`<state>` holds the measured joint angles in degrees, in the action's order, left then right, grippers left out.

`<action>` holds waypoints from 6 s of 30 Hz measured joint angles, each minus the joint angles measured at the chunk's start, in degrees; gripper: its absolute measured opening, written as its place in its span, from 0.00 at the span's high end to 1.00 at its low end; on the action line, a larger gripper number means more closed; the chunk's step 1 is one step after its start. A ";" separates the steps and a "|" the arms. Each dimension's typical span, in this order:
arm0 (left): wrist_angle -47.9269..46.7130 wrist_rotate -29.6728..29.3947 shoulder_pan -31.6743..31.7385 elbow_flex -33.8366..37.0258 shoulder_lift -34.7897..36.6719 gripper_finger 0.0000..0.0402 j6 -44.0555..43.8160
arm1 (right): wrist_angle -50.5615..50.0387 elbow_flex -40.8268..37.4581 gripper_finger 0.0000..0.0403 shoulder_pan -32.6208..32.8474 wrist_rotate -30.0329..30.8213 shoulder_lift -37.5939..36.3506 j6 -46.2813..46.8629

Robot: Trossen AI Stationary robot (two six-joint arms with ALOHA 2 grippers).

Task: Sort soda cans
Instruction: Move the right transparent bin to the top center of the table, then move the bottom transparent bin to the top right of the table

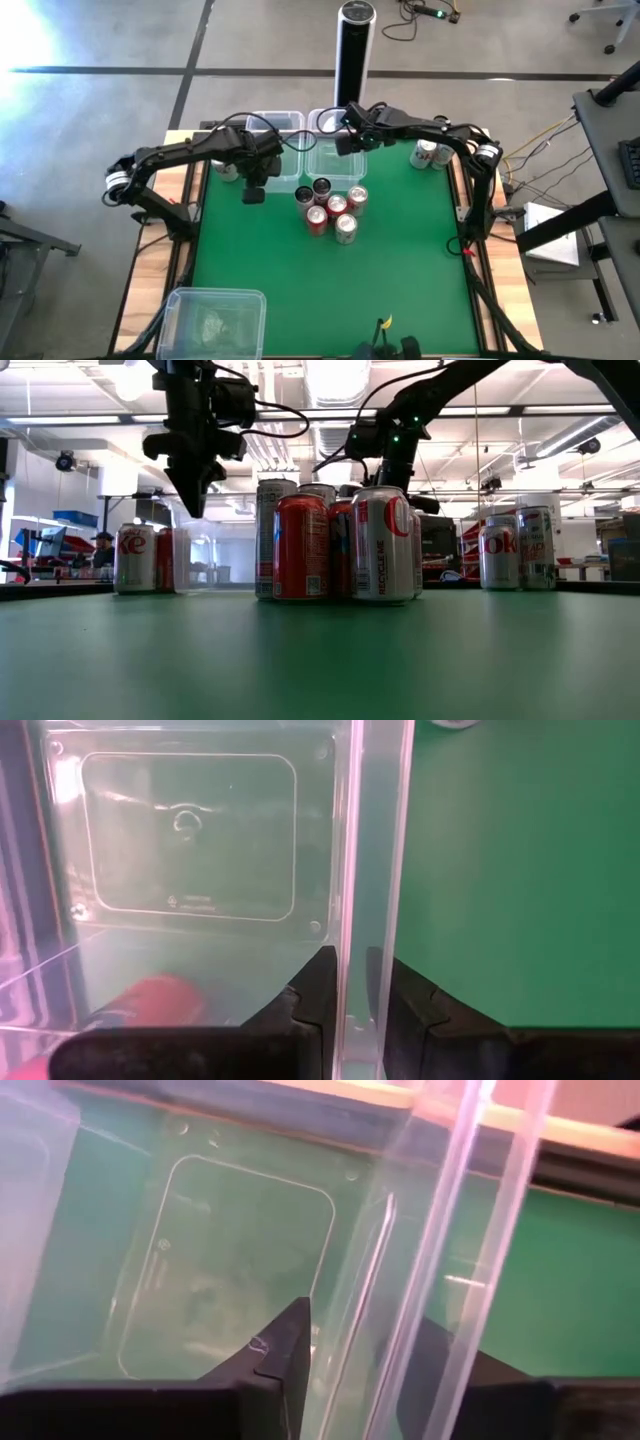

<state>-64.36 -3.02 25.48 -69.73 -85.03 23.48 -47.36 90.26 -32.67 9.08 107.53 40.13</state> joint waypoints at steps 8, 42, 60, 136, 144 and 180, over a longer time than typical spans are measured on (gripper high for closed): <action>-0.28 -0.53 0.14 0.00 0.00 0.91 -1.52 | 0.12 0.00 0.74 -1.41 -0.76 -0.04 -6.31; -1.83 -0.42 0.14 0.00 2.30 0.73 -4.66 | 4.07 0.07 0.67 -2.12 -1.56 0.22 -7.32; 2.88 6.52 -7.03 0.00 15.93 0.73 -11.53 | 5.28 0.31 0.46 -2.12 -1.27 -1.68 -9.26; 6.89 0.75 -42.15 -27.11 -23.54 0.95 -42.70 | -10.33 0.26 0.30 67.69 16.20 -14.59 26.58; -6.22 -0.93 -41.78 -46.79 -34.23 0.72 -33.54 | -10.17 -0.20 0.18 67.78 17.94 -10.47 39.33; -17.98 -54.27 -65.08 -58.83 -10.60 0.60 -63.95 | 1.67 -0.13 0.95 59.27 8.67 -1.70 53.08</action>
<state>-82.34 -57.30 -39.60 -128.56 -95.64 -40.47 -45.69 90.13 26.61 17.74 105.82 93.22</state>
